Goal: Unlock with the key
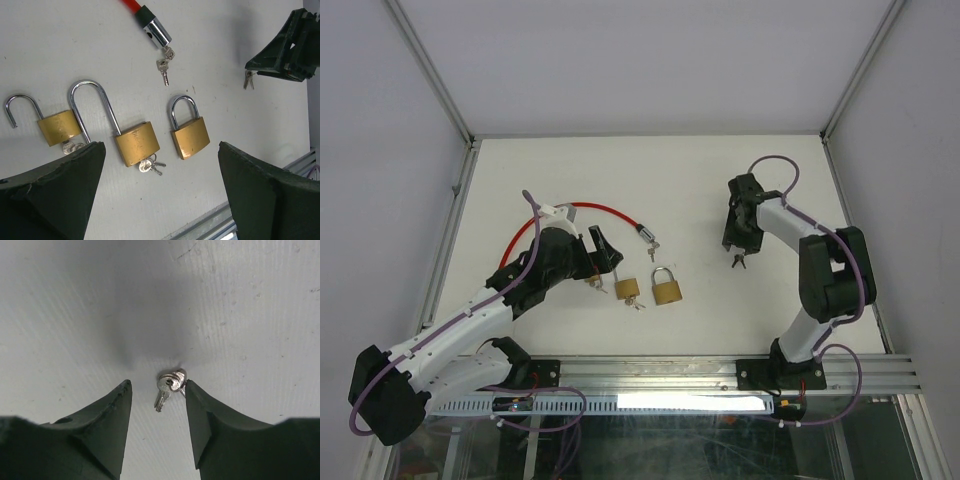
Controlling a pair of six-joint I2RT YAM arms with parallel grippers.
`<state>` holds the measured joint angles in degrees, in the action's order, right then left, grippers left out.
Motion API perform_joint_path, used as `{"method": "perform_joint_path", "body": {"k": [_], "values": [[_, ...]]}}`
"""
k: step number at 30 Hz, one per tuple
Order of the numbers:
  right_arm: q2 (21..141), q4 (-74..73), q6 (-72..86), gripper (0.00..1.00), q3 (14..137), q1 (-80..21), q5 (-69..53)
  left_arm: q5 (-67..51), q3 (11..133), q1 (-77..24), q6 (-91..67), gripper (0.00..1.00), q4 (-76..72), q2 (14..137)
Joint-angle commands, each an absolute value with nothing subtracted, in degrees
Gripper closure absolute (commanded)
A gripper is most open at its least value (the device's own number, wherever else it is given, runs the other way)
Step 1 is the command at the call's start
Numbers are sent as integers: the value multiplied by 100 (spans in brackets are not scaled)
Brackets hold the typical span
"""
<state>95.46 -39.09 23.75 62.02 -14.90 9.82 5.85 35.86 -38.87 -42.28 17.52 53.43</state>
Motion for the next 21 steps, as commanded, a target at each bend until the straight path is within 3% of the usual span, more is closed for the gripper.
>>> {"method": "perform_joint_path", "body": {"k": [1,5,10,14,21], "values": [[9886,-3860,2338,51,6436,-1470,1191,528,3790,-3831,-4031,1,1546,5352],[10010,-3816,2400,60,6374,-1459,1093,536,3812,-3826,-4017,1,1569,5361],[9718,-3722,2444,86,6257,-1485,727,539,3816,-3828,-4031,1,1564,5353],[9289,-3600,2569,100,6209,-1550,264,522,3858,-3831,-4060,1,1545,5406],[8617,-3189,3049,100,6107,-1917,-302,325,4012,-3828,-4085,1,1405,5563]]}}
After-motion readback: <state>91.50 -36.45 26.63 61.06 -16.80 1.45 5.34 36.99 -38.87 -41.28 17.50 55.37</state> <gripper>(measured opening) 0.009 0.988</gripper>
